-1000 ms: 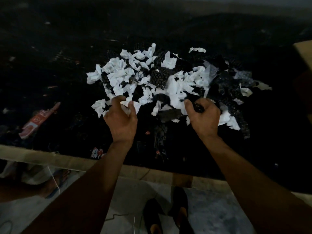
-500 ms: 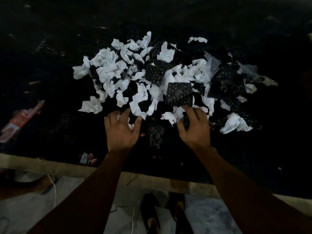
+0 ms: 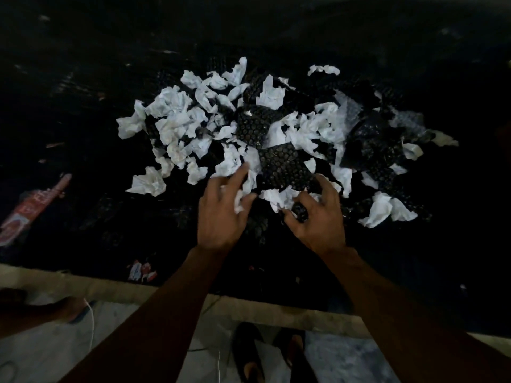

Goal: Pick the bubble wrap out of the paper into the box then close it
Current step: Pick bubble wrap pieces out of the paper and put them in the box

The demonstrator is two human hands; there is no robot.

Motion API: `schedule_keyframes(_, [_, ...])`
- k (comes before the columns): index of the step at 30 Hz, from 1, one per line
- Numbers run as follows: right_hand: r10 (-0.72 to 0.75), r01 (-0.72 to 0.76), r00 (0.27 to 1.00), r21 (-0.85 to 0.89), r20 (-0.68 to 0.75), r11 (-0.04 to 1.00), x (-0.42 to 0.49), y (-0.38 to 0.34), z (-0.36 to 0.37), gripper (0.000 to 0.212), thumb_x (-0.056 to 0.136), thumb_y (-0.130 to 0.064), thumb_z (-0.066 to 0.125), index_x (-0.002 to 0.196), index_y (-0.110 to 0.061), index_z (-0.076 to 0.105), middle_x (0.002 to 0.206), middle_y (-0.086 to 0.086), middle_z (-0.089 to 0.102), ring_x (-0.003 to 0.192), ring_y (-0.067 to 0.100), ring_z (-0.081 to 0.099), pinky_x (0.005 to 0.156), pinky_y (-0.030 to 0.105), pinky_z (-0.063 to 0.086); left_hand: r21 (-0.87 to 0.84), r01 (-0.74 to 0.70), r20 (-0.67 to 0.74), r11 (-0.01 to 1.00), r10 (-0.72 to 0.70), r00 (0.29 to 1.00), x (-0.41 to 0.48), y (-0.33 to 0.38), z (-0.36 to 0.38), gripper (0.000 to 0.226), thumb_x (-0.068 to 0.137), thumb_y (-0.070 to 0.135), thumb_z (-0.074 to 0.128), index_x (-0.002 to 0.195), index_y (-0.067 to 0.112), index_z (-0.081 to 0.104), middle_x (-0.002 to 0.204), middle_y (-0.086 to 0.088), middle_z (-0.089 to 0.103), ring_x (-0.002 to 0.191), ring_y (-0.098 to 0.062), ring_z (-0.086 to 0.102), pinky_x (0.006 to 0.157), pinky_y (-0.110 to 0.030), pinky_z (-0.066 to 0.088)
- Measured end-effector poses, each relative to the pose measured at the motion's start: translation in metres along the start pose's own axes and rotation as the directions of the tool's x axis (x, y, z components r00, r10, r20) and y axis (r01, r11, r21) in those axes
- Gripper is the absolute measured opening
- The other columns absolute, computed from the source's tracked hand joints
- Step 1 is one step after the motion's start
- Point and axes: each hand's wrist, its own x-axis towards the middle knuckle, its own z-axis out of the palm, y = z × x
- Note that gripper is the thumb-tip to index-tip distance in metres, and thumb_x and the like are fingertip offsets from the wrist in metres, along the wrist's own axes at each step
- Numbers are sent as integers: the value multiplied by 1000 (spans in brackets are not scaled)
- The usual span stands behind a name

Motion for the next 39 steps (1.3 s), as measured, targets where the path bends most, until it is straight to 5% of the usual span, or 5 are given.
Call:
schedule_keyframes(3, [-76,76,997,20,31,997,0,5,-2,37,75,-39,68,100,-11,68,130,29,48,118,43,50,96,45,47,218,-227,244,949,172,954,31,27,17,70,92,43,57,147,46,15,115,-12,39,94,-24,49,74,-43,53])
schedule_keyframes(6, [-104,98,991,67,87,993,-1,8,-7,39,75,-38,68,103,-10,64,129,26,49,114,40,52,94,41,48,316,-272,401,909,132,906,38,25,30,49,92,45,52,139,43,38,118,-10,36,101,-29,48,81,-48,49])
schedule_keyframes(17, [49,-60,992,96,117,994,0,7,-17,83,64,-48,67,130,-2,52,127,18,47,118,32,46,101,39,42,212,-183,138,960,156,978,13,8,44,17,73,29,57,65,14,55,81,-5,60,77,-31,55,62,-38,45])
schedule_keyframes(33, [-53,47,985,41,162,998,7,17,-20,47,69,-38,55,103,-6,61,108,8,62,102,25,44,89,29,35,16,41,145,999,-43,988,9,19,31,40,76,42,44,108,26,62,99,2,59,94,-24,53,79,-39,43])
schedule_keyframes(39, [-31,32,971,-1,237,999,10,14,-23,55,71,-44,49,113,-11,62,114,7,59,103,28,43,88,31,33,244,41,258,969,-105,960,5,31,36,71,77,77,49,140,57,23,116,4,45,108,-19,40,91,-41,34])
